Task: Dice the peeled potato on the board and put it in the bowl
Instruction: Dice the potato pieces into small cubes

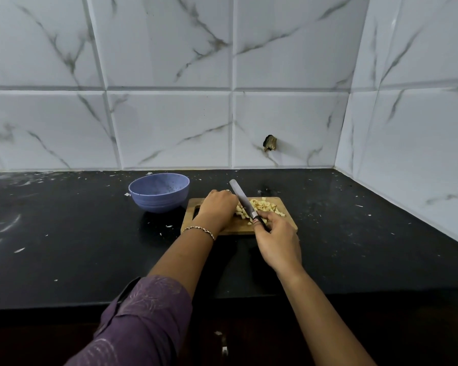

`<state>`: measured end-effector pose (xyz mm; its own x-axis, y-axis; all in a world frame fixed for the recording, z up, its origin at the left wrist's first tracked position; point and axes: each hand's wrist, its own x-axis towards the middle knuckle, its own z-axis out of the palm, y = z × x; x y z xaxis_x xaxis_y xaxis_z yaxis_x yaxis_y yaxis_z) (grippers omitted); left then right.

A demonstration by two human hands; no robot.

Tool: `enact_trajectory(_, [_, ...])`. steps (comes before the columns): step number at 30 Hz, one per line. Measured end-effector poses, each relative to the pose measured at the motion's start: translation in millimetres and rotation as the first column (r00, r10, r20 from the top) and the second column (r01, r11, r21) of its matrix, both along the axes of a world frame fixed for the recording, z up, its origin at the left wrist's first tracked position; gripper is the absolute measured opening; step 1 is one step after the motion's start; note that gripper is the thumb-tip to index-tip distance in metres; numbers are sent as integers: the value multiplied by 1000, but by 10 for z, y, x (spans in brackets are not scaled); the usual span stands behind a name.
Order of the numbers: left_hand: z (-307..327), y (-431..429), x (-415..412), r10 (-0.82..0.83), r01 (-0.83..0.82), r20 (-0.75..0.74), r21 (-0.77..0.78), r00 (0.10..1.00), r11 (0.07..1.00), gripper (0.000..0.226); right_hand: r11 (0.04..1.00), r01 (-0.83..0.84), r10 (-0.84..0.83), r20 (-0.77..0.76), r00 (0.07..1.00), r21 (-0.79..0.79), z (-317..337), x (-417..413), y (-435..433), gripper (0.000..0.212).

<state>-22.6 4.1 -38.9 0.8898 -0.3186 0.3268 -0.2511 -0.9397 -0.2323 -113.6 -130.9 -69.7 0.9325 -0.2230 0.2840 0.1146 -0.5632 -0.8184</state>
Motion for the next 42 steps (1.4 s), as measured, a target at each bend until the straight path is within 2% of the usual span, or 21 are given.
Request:
enact_trajectory(4, [-76, 23, 12, -13, 14, 24, -32, 1000, 999, 21, 1000, 4, -4, 0, 1000, 1, -4, 6, -3, 35])
enact_trajectory(16, [3, 79, -51, 29, -34, -18, -393, 999, 919, 20, 1000, 16, -16, 11, 1000, -14, -8, 23, -15, 35])
enact_trajectory(21, [34, 273, -155, 98, -43, 58, -607, 993, 794, 19, 999, 22, -22, 20, 1000, -28, -21, 23, -9, 34])
enact_trajectory(26, [-8, 549, -354, 161, -108, -20, -819, 987, 564, 18, 999, -22, 24, 61, 998, -26, 16, -33, -7, 29])
enact_trajectory(34, [-166, 699, -630, 201, -150, -68, -892, 977, 427, 19, 970, -170, 178, 31, 984, -176, 39, -186, -56, 16])
enact_trajectory(38, [-186, 674, -689, 195, -176, -101, -888, 976, 424, 23, 948, -211, 220, 10, 976, -239, 20, -213, -152, 20])
enact_trajectory(42, [-171, 589, -701, 197, -211, -131, -857, 971, 470, 23, 948, -179, 190, 16, 982, -264, 16, -184, -233, 20])
